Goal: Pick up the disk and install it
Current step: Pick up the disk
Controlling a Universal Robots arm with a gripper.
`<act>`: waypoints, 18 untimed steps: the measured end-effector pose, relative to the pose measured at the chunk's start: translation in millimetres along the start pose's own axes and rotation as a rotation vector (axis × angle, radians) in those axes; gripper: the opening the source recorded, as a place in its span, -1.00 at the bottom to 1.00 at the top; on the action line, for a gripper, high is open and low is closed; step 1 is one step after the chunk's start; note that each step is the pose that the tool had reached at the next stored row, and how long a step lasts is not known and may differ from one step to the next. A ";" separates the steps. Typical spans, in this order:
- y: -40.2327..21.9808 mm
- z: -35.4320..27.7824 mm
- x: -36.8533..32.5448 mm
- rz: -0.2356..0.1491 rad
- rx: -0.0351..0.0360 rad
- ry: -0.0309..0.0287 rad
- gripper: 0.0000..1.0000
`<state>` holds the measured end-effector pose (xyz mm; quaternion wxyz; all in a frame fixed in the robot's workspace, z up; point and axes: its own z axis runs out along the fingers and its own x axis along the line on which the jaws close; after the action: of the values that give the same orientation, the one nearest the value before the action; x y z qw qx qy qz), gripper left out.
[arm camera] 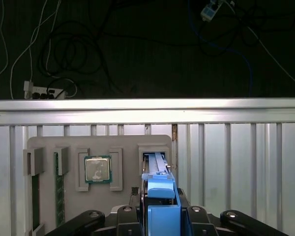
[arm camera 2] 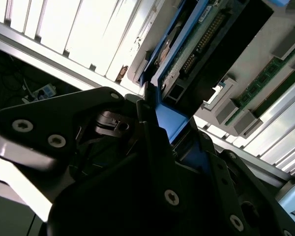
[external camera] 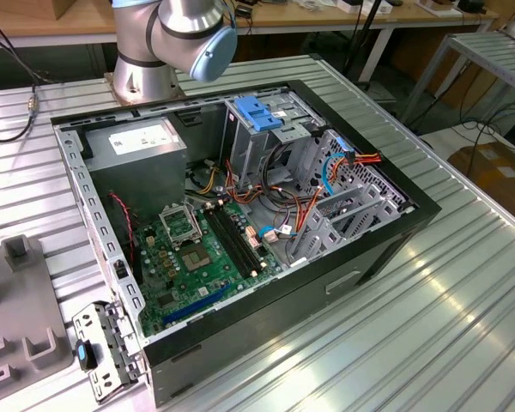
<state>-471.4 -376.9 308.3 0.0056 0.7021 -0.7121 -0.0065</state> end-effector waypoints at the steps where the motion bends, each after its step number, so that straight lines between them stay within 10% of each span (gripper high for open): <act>1: 0.0 0.0 0.0 0.000 0.0000 0.0000 -0.25; 18: 0.1 -6.5 0.0 0.000 0.0002 0.0003 -0.25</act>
<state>-471.3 -376.9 314.8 0.0056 0.7021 -0.7120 -0.0063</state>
